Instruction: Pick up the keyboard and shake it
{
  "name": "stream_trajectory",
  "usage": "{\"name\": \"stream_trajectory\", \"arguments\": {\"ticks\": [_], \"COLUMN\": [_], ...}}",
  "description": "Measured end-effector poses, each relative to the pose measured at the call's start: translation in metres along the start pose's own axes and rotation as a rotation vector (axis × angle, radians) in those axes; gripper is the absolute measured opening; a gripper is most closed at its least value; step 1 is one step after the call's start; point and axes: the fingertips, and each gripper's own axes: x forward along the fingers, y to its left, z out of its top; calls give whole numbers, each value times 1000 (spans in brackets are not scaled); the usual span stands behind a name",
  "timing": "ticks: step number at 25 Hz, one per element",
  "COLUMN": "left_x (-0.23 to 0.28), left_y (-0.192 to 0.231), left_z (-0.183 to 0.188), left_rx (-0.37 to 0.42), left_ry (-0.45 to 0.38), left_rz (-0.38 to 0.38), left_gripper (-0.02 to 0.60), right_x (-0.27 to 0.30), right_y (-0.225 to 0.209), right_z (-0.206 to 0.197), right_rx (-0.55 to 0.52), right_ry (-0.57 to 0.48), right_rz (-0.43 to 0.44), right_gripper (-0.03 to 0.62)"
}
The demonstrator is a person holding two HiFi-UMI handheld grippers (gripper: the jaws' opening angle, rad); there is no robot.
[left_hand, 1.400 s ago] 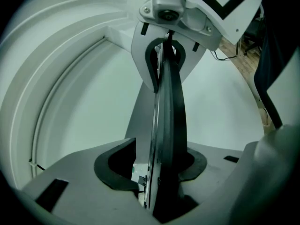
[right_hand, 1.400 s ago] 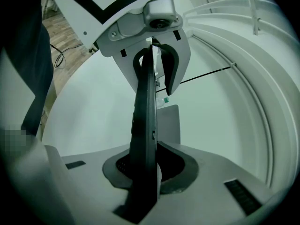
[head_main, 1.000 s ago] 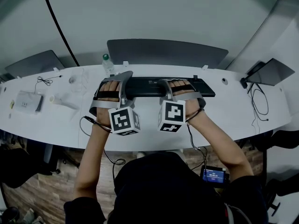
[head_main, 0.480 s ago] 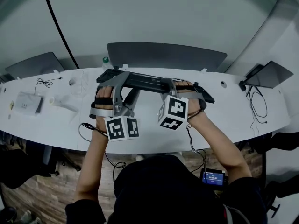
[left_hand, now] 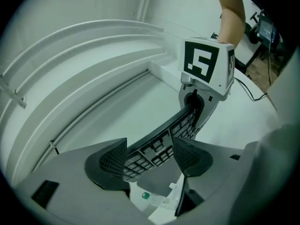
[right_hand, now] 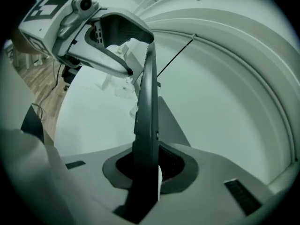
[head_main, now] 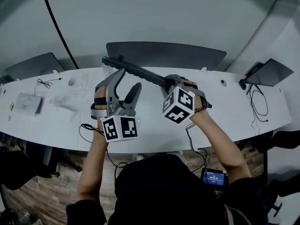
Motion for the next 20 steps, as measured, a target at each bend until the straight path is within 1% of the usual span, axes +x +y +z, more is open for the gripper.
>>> {"name": "stream_trajectory", "arguments": {"ticks": [3,6,12,13,16,18,20], "left_x": [1,1,-1,-2,-5,-7,-9], "left_y": [-2,-3,-2,-2,-3,-2,-2], "left_z": [-2,-6,-12,-13,-13,-13,-12], "left_rx": [-49,-69,-112,-114,-124,-141,-163], "left_ry": [-3,6,20,22,22,15,9], "left_rz": [-18,-23,-33,-32,-23,-12,-11], "left_gripper": [328,327,322,313,261,207,181], "right_x": [-3,-8,-24,-28,-39,-45,-52], "right_y": [0,-4,-17,-19,-26,-28,-31], "right_z": [5,12,33,37,47,53,59], "right_rx": [78,165,396,417,443,450,464], "right_ry": [-39,-94,-242,-264,-317,-345,-377], "right_rz": [26,47,89,89,72,63,60], "right_gripper": [86,86,86,86,86,86,86]}}
